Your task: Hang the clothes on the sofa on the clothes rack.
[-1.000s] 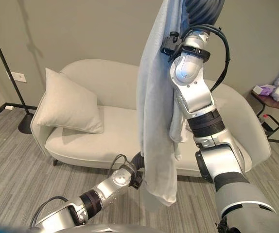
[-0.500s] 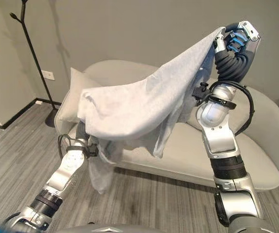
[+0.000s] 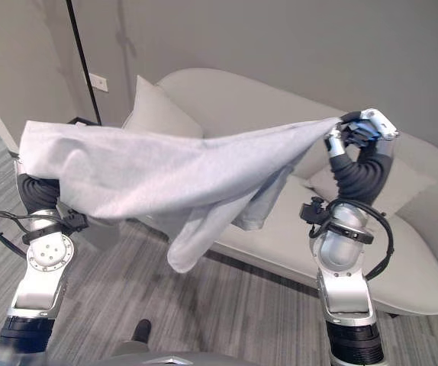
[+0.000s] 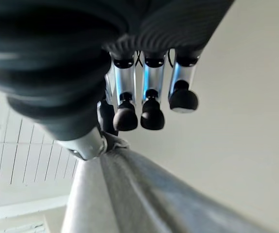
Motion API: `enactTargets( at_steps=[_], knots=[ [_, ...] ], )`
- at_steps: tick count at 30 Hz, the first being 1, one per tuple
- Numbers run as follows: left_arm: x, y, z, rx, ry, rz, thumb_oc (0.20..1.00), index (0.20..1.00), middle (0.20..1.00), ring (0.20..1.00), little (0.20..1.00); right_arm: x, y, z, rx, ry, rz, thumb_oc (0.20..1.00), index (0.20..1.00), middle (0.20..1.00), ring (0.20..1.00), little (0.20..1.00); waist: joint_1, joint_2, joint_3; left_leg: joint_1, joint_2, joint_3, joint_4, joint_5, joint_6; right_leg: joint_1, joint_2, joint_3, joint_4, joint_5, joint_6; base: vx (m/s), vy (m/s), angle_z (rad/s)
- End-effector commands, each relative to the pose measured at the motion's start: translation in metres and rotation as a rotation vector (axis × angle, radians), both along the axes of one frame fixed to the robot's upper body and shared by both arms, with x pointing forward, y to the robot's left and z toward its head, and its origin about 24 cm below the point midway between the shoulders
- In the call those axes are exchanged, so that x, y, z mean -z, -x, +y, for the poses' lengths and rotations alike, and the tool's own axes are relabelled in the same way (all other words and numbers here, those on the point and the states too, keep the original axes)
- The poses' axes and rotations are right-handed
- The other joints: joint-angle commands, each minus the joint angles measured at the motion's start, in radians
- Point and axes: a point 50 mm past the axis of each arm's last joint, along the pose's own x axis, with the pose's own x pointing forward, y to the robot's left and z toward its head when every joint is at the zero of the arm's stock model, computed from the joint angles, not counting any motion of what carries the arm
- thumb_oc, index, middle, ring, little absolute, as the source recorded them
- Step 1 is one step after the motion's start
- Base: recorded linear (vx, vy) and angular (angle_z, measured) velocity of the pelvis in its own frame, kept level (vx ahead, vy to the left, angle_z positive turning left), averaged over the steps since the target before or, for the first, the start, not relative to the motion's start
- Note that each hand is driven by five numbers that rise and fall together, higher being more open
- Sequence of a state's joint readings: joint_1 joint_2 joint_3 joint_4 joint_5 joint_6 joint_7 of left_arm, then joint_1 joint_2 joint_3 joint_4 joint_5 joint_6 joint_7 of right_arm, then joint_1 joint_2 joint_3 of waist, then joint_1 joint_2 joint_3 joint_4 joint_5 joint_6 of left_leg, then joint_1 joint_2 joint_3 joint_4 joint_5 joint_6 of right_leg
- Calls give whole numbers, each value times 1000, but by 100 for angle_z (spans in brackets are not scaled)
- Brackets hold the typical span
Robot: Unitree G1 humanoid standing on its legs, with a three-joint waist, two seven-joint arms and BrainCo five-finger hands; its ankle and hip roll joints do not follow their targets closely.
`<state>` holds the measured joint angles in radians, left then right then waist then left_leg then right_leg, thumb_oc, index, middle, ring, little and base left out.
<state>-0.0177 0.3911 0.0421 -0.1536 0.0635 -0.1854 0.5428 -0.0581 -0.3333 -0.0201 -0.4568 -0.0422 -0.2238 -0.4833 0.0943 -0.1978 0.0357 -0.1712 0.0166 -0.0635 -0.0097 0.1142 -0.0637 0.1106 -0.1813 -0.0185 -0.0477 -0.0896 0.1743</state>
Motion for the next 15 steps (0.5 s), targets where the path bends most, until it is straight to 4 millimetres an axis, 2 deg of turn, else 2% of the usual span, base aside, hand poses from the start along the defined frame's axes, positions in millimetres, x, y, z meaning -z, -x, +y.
enactTargets(
  at_steps=[1,4,6,7,8,9,10,12,13,15],
  knots=[
    [-16,11,-9,69,-171,-104,200,200,200,200,200,-1,1,6,-30,33,-25,200,200,200,200,200,7,16,-83,-31,-10,22,79,-161,48,-111,-104,64,2,188,69,-82,197,3],
    [-10,10,-15,107,-174,-79,200,200,200,200,200,2,-6,17,-82,42,-10,200,200,200,200,200,21,36,-67,-39,-15,27,106,-170,64,-137,-111,50,43,178,46,-62,186,-4],
    [-6,11,-18,133,-165,-59,200,200,200,200,200,4,-7,19,-89,45,4,200,200,200,200,200,22,43,-66,-34,-20,28,107,-167,72,-142,-82,40,84,152,21,-8,167,-18],
    [-2,10,-21,154,-158,-40,200,200,200,200,200,7,-5,17,-79,46,11,200,200,200,200,200,20,42,-69,-27,-35,27,96,-160,78,-145,-32,55,107,114,0,22,173,-8],
    [1,11,-21,165,-152,-25,200,200,200,200,200,9,-3,15,-73,56,25,200,200,200,200,200,16,41,-73,-18,-46,30,83,-155,84,-147,14,66,117,81,-6,36,210,8],
    [8,11,-26,201,-113,16,200,200,200,200,200,16,0,12,-66,58,56,200,200,200,200,200,9,38,-80,-1,-64,42,52,-140,86,-136,93,69,123,39,-31,31,134,9],
    [9,12,-26,202,-111,18,200,200,200,200,200,16,0,12,-66,59,57,200,200,200,200,200,10,39,-80,3,-63,41,47,-140,85,-136,94,69,127,35,-32,20,114,10],
    [19,7,-35,249,-59,69,200,200,200,200,200,23,2,10,-63,48,89,200,200,200,200,200,-6,32,-70,23,-87,55,19,-115,75,-117,206,89,143,-6,-69,-12,57,3],
    [19,6,-36,250,-59,69,200,200,200,200,200,23,2,10,-62,48,89,200,200,200,200,200,-5,33,-68,26,-87,55,18,-115,74,-114,206,89,143,-6,-69,-16,25,18],
    [19,3,-44,281,-55,65,200,200,200,200,200,25,4,11,-60,37,88,200,200,200,200,200,-16,29,-47,30,-94,62,26,-112,68,-109,240,88,146,-14,-101,-20,-17,28]
  ],
)
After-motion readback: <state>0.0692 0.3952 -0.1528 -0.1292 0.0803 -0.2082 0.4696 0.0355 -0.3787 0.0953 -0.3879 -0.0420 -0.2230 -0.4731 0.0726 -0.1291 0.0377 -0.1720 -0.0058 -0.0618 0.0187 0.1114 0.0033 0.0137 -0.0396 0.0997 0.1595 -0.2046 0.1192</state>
